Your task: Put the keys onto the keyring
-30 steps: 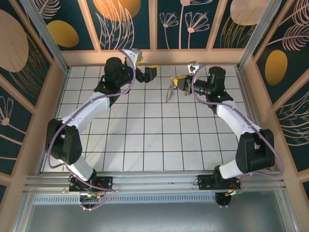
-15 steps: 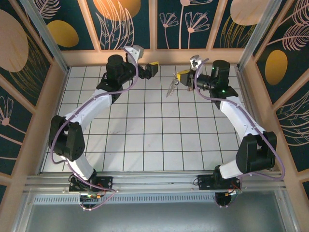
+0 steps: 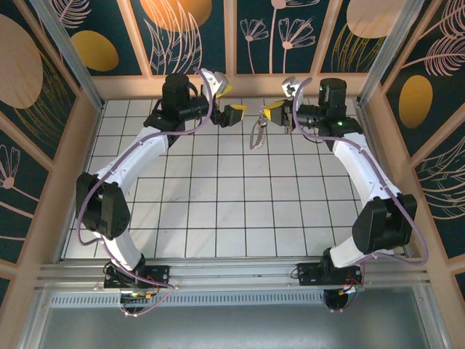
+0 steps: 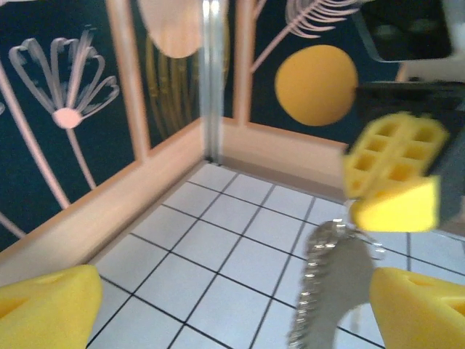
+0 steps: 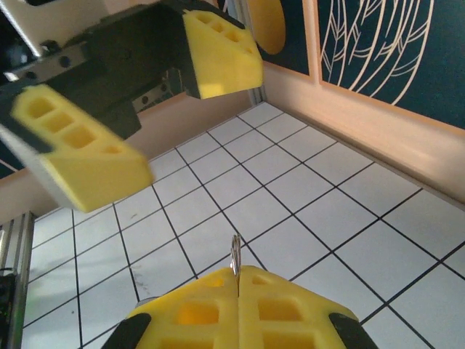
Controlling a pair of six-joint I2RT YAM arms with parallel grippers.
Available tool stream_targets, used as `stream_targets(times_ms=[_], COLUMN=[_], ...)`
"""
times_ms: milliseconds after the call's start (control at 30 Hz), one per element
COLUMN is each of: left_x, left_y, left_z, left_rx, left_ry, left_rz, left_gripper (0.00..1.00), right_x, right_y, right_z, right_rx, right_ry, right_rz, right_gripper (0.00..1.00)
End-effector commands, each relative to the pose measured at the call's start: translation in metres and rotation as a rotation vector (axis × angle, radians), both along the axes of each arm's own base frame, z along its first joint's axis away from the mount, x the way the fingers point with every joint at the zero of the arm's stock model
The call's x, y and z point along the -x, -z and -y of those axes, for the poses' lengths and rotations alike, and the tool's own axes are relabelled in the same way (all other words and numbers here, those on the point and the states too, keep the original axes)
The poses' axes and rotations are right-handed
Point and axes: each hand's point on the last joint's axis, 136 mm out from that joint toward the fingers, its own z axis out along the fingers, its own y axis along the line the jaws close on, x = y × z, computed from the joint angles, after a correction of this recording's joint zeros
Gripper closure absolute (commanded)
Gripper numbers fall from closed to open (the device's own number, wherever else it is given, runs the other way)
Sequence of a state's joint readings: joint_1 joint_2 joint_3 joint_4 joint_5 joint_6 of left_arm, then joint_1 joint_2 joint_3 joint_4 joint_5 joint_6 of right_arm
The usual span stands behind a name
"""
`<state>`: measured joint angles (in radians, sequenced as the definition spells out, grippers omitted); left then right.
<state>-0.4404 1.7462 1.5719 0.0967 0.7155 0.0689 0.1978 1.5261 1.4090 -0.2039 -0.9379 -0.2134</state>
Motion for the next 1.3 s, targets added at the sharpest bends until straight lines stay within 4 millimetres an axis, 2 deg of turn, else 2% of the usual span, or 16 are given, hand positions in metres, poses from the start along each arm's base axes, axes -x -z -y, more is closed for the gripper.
stream_targets(times_ms=[0,167,300,367,467,633,867,1133,1267], left_x=[0.023,0.033,0.029,0.026,0.025,0.025,0.03,0.035,0.038], left_y=[-0.003,-0.001,-0.005,-0.004,0.001,0.009,0.017,0.028,0.032], left_z=[0.01,0.01,0.001,-0.001,-0.001,-0.001,-0.003,-0.005,-0.005], left_rx=[-0.022,-0.04,0.016,0.026,0.014,-0.001,-0.024,-0.06,-0.073], left_ry=[0.16,0.294,0.401,0.427,0.432,0.435,0.452,0.461,0.486], left_rz=[0.015,0.008,-0.06,-0.089,-0.095,-0.114,-0.115,-0.113,-0.123], left_gripper=[0.08,0.14,0.24,0.25,0.26,0.33,0.49,0.57,0.58], right_x=[0.002,0.002,0.004,0.005,0.006,0.004,0.0,0.005,0.009], right_y=[-0.001,-0.004,-0.003,-0.005,-0.007,-0.01,0.0,0.005,0.006], right_z=[-0.001,-0.003,-0.007,-0.01,-0.018,-0.037,-0.061,-0.064,-0.063], right_rx=[0.03,0.057,0.081,0.086,0.094,0.112,0.157,0.178,0.184], right_ry=[-0.044,-0.067,-0.089,-0.098,-0.114,-0.147,-0.181,-0.193,-0.198], right_rz=[0.0,-0.006,-0.016,-0.014,-0.015,-0.012,-0.029,-0.035,-0.036], right_gripper=[1.0,1.0,1.0,1.0,1.0,1.0,1.0,1.0,1.0])
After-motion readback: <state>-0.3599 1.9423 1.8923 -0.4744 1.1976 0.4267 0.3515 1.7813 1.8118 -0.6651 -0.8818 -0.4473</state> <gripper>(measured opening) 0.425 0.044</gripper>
